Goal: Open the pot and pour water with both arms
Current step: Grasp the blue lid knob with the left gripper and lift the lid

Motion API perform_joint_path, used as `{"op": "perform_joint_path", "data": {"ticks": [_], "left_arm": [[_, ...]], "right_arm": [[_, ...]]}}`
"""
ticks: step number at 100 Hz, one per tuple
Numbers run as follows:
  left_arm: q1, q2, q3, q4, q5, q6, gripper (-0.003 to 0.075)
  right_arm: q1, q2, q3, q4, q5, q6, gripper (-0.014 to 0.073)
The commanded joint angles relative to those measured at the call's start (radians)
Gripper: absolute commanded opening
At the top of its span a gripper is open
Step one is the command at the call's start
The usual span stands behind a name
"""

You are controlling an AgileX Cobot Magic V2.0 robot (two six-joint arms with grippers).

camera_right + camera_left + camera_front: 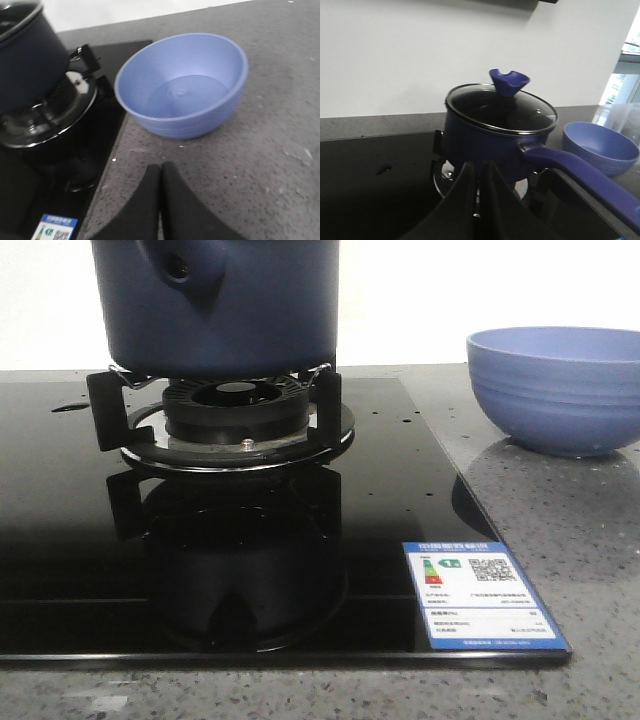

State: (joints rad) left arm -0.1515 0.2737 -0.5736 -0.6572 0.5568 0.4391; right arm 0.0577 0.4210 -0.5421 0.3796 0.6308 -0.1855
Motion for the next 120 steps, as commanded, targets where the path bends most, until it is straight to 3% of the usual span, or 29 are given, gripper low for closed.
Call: {"op": "perform_joint_path", "data": {"ticks": [1, 14, 26, 31, 41, 65, 82, 92, 110, 120], "left_arm": [[-0.053, 0.040, -0.051, -0.019, -0.040, 0.036, -0.0004], [-0.107, 0.080, -0.074, -0.032, -0.025, 0.051, 0.0110], [-0.129, 0.125, -0.084, -0.063, -0.030, 0.061, 0.0317], [-0.129, 0.144, -0.084, -0.080, -0.038, 0.061, 0.0397], [-0.131, 0.188, -0.084, -0.138, -0.066, 0.097, 0.0463], [-0.131, 0.382, -0.094, -0.561, -0.183, 0.582, 0.0459], [-0.131, 0.584, -0.184, -0.729, -0.168, 0.784, 0.0459], [-0.131, 0.700, -0.262, -0.776, -0.148, 0.847, 0.0468], [-0.131, 0.876, -0.402, -0.776, -0.047, 0.849, 0.0558], [-0.131, 0.944, -0.460, -0.776, 0.011, 0.849, 0.0568]], "right_arm": [[0.046, 0.041, -0.074, 0.005, -0.029, -0.055, -0.0025], [0.087, 0.065, -0.110, 0.009, 0.001, -0.056, 0.0150], [0.092, 0.070, -0.115, 0.023, -0.023, -0.056, 0.0390], [0.092, 0.070, -0.115, 0.023, -0.032, -0.056, 0.0442], [0.092, 0.070, -0.115, 0.023, -0.037, -0.056, 0.0449], [0.092, 0.070, -0.115, 0.023, -0.064, -0.056, 0.0450], [0.092, 0.070, -0.115, 0.023, -0.075, -0.056, 0.0449], [0.092, 0.070, -0.115, 0.023, -0.077, -0.056, 0.0450], [0.092, 0.070, -0.115, 0.023, -0.075, -0.056, 0.0449], [0.092, 0.070, -0.115, 0.023, -0.072, -0.056, 0.0449]]}}
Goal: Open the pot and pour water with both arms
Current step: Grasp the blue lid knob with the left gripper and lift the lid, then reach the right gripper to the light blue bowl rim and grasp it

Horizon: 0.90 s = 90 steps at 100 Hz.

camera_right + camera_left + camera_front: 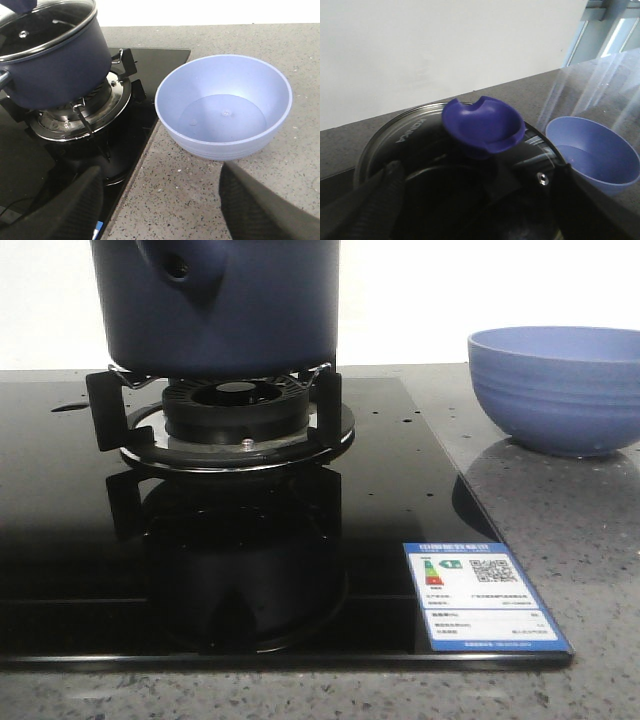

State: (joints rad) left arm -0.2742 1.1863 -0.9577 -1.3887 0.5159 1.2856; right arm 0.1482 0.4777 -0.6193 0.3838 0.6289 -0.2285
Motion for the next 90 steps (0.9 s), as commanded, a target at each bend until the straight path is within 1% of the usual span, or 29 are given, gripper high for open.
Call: {"op": "perform_joint_path", "data": {"ticks": [1, 22, 43, 67, 90], "left_arm": [[-0.008, 0.035, -0.082, -0.045, 0.056, 0.003, 0.0568], [-0.008, 0.109, -0.151, -0.049, 0.099, 0.016, 0.0568], [-0.014, 0.143, -0.170, -0.062, 0.097, 0.064, 0.0568], [-0.026, 0.188, -0.172, -0.154, 0.075, 0.259, 0.0568], [-0.026, 0.221, -0.172, -0.242, 0.088, 0.364, 0.0567]], "right_arm": [[0.001, 0.013, -0.038, 0.019, -0.070, -0.013, 0.0450], [0.001, 0.013, -0.038, 0.019, -0.070, -0.013, 0.0449], [0.001, 0.013, -0.038, 0.019, -0.070, -0.013, 0.0449], [0.001, 0.013, -0.038, 0.019, -0.072, -0.013, 0.0449], [0.001, 0.013, -0.038, 0.019, -0.070, -0.013, 0.0450]]}}
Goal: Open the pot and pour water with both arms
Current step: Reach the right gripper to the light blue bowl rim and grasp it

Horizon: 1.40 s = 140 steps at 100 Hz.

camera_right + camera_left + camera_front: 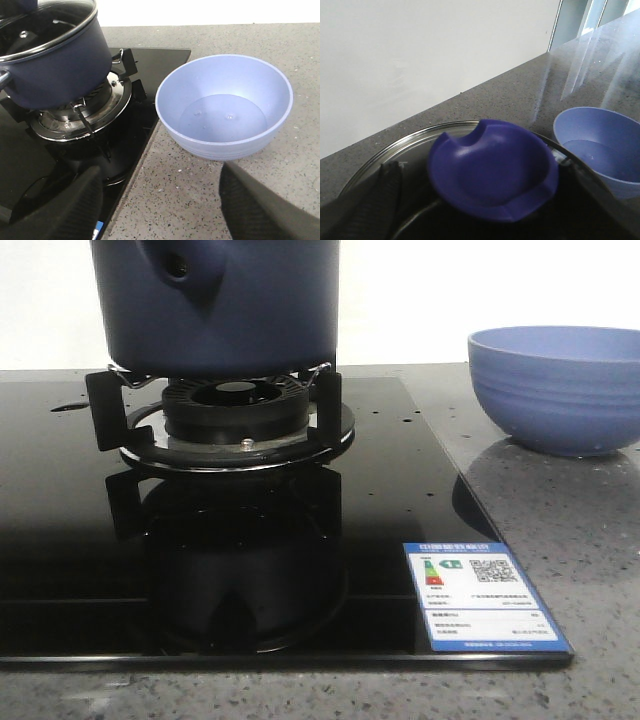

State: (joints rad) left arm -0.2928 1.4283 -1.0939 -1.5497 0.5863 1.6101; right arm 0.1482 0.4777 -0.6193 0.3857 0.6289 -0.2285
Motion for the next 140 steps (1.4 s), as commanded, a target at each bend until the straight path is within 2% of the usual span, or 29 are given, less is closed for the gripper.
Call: {"op": "perform_joint_path", "data": {"ticks": [1, 21, 43, 53, 84, 103, 117, 128, 140], "left_arm": [[-0.008, -0.018, -0.035, -0.083, 0.021, 0.042, 0.0567], [-0.008, 0.009, -0.035, -0.104, 0.038, 0.046, 0.0542], [-0.008, 0.009, -0.035, -0.129, 0.038, 0.064, 0.0285], [-0.008, 0.009, -0.035, -0.129, 0.056, 0.064, 0.0227], [-0.006, -0.028, -0.049, -0.177, 0.059, 0.064, 0.0239], [-0.006, -0.035, -0.086, -0.175, 0.053, 0.064, 0.0356], [-0.006, -0.040, -0.111, -0.172, 0.053, 0.064, 0.0374], [0.017, -0.061, -0.121, -0.148, 0.050, 0.064, 0.0374], [0.087, -0.100, -0.121, -0.118, 0.048, 0.064, 0.0373]], "right_arm": [[0.001, 0.013, -0.038, 0.017, -0.070, -0.013, 0.0450], [0.001, 0.013, -0.038, 0.017, -0.070, -0.013, 0.0449], [0.001, 0.013, -0.038, 0.017, -0.070, -0.013, 0.0449], [0.001, 0.013, -0.038, 0.017, -0.070, -0.013, 0.0449], [0.001, 0.029, -0.038, 0.009, -0.058, -0.013, 0.0449], [0.000, 0.056, -0.038, -0.032, -0.062, -0.013, 0.0449], [-0.002, 0.086, -0.047, -0.075, -0.062, -0.007, 0.0449], [-0.002, 0.133, -0.076, -0.114, -0.054, 0.040, 0.0449], [-0.010, 0.212, -0.133, -0.206, -0.035, 0.146, 0.0449]]}}
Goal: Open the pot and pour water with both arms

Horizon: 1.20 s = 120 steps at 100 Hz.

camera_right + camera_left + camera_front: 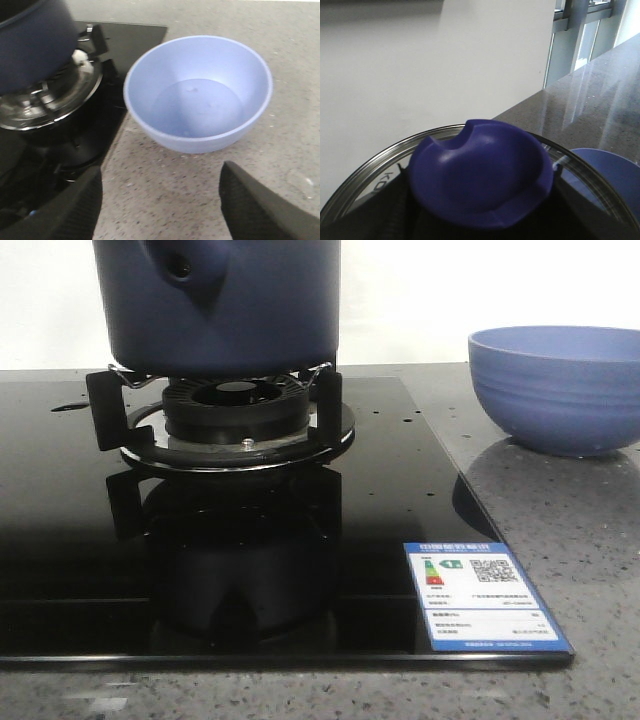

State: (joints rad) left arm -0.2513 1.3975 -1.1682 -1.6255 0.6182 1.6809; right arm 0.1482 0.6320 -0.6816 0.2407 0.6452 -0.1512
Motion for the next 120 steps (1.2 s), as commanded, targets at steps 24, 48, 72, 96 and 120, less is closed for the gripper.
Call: {"op": "perform_joint_path", "data": {"ticks": [24, 48, 72, 96, 120], "left_arm": [[0.254, -0.173, -0.046, -0.017, 0.031, -0.014, 0.0372], [0.375, -0.228, -0.046, 0.118, 0.042, -0.153, 0.0372], [0.375, -0.228, -0.046, 0.178, 0.048, -0.173, 0.0371], [0.375, -0.228, -0.046, 0.178, 0.048, -0.173, 0.0371], [0.375, -0.228, -0.046, 0.180, 0.039, -0.173, 0.0371]], "right_arm": [[-0.142, 0.310, -0.284, -0.104, 0.094, 0.105, 0.0449], [-0.240, 0.601, -0.491, -0.097, 0.245, 0.105, 0.0449], [-0.241, 0.830, -0.607, -0.065, 0.295, 0.101, 0.0449], [-0.241, 0.922, -0.625, -0.051, 0.329, 0.084, 0.0176], [-0.241, 0.914, -0.683, 0.003, 0.375, 0.017, -0.0063]]}}
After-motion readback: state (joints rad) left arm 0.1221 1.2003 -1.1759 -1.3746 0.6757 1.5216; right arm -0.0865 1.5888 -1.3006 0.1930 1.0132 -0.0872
